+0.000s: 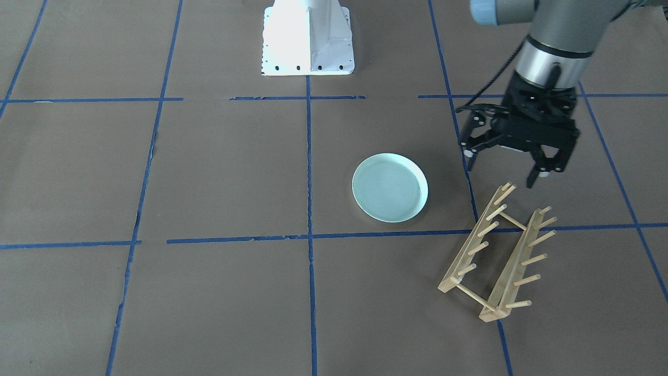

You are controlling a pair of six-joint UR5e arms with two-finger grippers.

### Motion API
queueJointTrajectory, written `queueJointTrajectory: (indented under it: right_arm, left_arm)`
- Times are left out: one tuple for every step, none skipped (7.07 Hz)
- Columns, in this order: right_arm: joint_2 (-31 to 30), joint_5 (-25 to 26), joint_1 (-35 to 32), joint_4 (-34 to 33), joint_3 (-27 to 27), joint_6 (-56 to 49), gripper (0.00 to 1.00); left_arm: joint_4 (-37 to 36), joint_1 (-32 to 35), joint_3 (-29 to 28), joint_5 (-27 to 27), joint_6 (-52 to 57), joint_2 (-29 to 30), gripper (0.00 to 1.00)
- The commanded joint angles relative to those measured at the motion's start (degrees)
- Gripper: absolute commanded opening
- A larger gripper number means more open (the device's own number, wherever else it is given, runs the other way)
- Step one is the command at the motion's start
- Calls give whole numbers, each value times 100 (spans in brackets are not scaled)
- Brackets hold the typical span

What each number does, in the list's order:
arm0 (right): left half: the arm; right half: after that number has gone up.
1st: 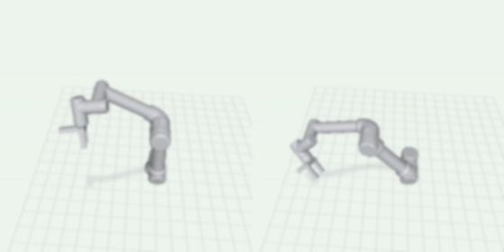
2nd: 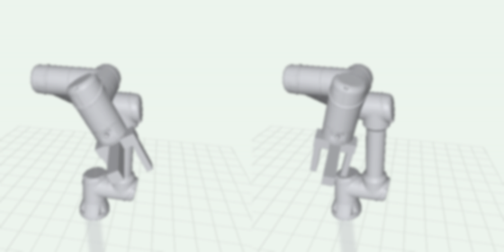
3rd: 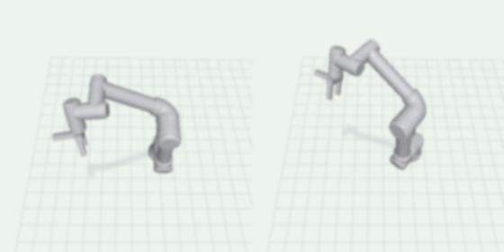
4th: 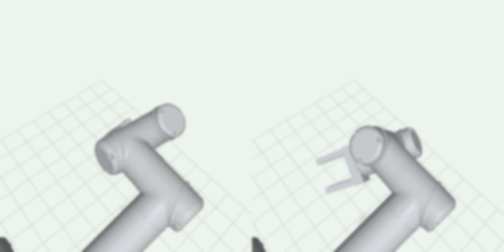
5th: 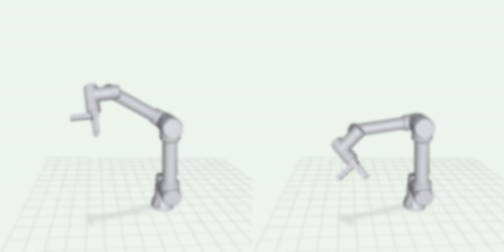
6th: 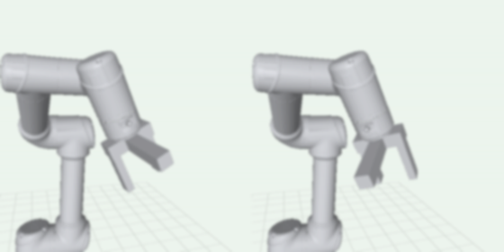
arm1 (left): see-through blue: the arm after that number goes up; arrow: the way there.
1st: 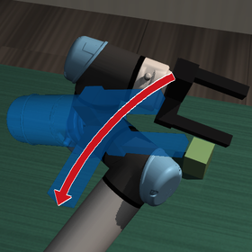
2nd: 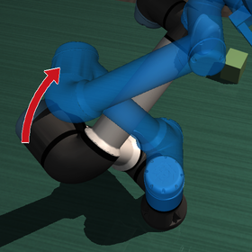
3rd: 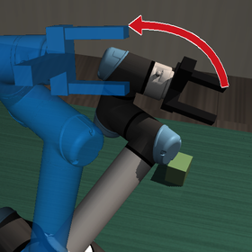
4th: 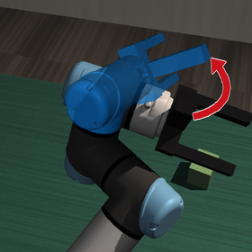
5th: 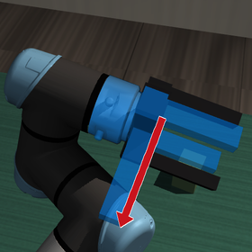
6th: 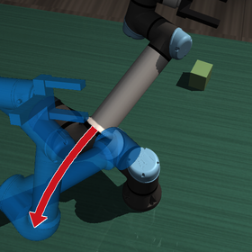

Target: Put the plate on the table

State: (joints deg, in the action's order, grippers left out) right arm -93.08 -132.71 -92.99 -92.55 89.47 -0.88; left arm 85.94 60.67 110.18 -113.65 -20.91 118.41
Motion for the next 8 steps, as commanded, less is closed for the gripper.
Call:
queueJointTrajectory:
  right_arm:
    - [0, 0, 0, 0, 0, 0, 100]
    - [0, 0, 0, 0, 0, 0, 100]
    - [0, 0, 0, 0, 0, 0, 100]
    - [0, 0, 0, 0, 0, 0, 100]
    - [0, 0, 0, 0, 0, 0, 100]
    - [0, 0, 0, 0, 0, 0, 100]
    - [0, 0, 0, 0, 0, 0, 100]
    - [0, 0, 0, 0, 0, 0, 100]
  left_arm:
    - [-16, 1196, -84, -1124, 1427, -1112, 100]
    - [19, 1784, -302, -1760, 2145, -1632, 100]
    - [-7, 2164, -687, -1818, 2579, -1776, 100]
    - [-51, 2446, -1057, -1949, 2583, -2021, 100]
    - [-16, 2501, -1347, -2525, 2583, -2328, 100]
    - [45, 2589, -1385, -2574, 2697, -2714, 100]
    - [37, 2738, -1412, -2566, 2993, -2883, 100]
    - [28, 2922, -1560, -2575, 3040, -2911, 100]
